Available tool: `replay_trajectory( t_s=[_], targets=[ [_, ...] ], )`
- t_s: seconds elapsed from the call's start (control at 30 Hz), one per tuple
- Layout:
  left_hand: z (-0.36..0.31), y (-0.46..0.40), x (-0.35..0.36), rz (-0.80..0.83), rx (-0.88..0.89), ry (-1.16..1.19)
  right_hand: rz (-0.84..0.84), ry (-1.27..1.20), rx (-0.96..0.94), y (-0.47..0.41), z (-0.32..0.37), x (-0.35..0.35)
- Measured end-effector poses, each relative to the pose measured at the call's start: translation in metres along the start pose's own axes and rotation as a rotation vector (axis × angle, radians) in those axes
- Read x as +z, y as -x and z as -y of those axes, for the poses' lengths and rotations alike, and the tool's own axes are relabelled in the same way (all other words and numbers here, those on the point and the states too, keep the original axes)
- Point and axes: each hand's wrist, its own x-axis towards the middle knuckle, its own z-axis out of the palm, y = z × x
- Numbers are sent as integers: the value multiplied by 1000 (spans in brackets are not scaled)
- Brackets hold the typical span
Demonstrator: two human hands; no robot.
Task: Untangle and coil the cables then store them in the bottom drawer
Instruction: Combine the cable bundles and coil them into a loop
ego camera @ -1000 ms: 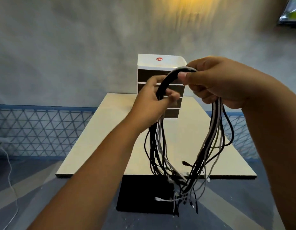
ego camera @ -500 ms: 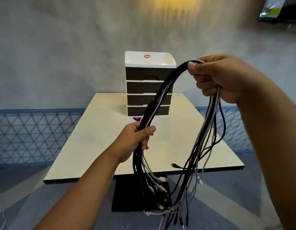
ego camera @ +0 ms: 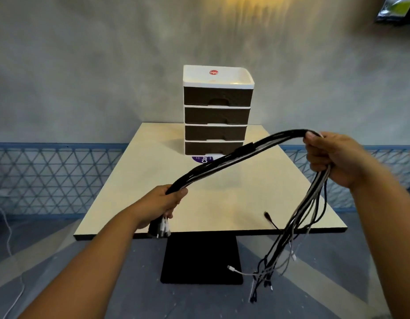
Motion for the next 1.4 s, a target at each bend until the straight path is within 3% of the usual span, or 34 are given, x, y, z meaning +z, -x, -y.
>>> replay_trajectory(
  t_s=[0.17,0.4,0.5,0.63,0.7,0.83,0.93,1.07,1.4],
  targets=[
    [-33,15,-34,298,-108,299,82,-35,69,17,-57,-13],
    [-113,32,-35,342,52,519,212,165,202,30,-99,2],
    [-149,36,-14,276,46,497,286,268,268,30,-116,15],
    [-182,43,17,367,14,390,386,506,349,30,-125,23],
    [-189,44,34,416,-2,261,376,526,270,32,-101,27],
    [-191,46,69,481,-39,-36,320,187,-161,46,-30,71],
    [-192,47,85,506,-36,-73,282,118,-310,53,-21,109],
    [-195,42,81,479,-18,63,241,-57,-152,48,-46,117],
    [-216,37,15,579,39,665,359,39,146,65,-152,128]
  ],
)
